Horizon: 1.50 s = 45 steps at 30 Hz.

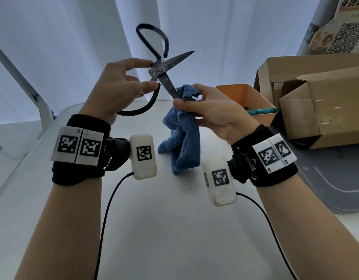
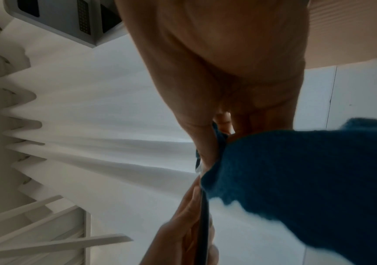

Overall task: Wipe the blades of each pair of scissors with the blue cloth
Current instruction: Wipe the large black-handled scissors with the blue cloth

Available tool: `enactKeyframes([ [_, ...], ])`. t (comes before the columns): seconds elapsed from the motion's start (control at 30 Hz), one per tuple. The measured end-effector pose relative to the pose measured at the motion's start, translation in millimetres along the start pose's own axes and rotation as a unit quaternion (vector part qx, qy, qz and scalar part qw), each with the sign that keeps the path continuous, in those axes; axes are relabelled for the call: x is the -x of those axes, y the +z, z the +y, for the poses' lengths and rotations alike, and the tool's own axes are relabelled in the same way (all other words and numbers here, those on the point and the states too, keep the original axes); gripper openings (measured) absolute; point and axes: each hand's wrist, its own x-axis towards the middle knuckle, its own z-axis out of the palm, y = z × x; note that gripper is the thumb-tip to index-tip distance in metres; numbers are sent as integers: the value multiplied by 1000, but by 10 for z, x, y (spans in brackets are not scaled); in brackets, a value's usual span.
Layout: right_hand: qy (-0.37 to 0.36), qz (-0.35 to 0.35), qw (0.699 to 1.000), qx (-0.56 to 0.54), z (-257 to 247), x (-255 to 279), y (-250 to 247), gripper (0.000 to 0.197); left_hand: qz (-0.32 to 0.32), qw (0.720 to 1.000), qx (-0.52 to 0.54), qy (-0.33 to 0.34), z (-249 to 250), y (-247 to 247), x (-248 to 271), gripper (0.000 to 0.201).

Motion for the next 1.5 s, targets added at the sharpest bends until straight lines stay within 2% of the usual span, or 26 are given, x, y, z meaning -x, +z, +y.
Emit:
enactKeyframes([
  [0.07, 15, -4, 1000, 24, -45, 27, -102, 39, 16, 1000, -3, 0, -21, -31, -7, 45],
  [0.13, 6, 49, 999, -11, -54, 7, -208, 32, 21, 1000, -4, -3, -35, -61, -11, 45],
  [0.2, -20, 130, 985, -110, -40, -36, -291, 22, 0, 1000, -1, -6, -42, -82, -3, 44],
  [0.27, -38, 150, 964, -215, -27, -69, -320, 20, -32, 999, 2, -7, -36, -84, 10, 43],
  [0.33, -44, 125, 957, -259, -21, -73, -304, 20, -57, 998, 5, -4, -10, -57, 22, 43],
  [0.43, -30, 48, 967, -249, -27, -46, -198, 18, -77, 997, 12, 6, 33, 1, 36, 42],
  [0.5, -27, 19, 965, -261, -8, -39, -124, 34, -82, 996, 15, 12, 59, 29, 44, 43],
  [0.6, -30, 5, 958, -284, 12, -42, -61, 54, -90, 996, 14, 17, 77, 46, 53, 43],
  [0.8, -30, 22, 963, -265, 39, -41, -24, 44, -97, 995, -4, 23, 62, 66, 50, 44],
  [1.0, -15, 34, 971, -236, 51, -46, -12, 46, -110, 994, -15, 22, 75, 76, 52, 45],
  [1.17, 11, -2, 976, -216, 48, -21, 12, 46, -82, 996, -11, 27, 51, 93, 33, 45],
  [1.5, 22, -54, 986, -158, 7, 18, 46, 40, 9, 1000, 5, -8, 21, -57, 13, 44],
])
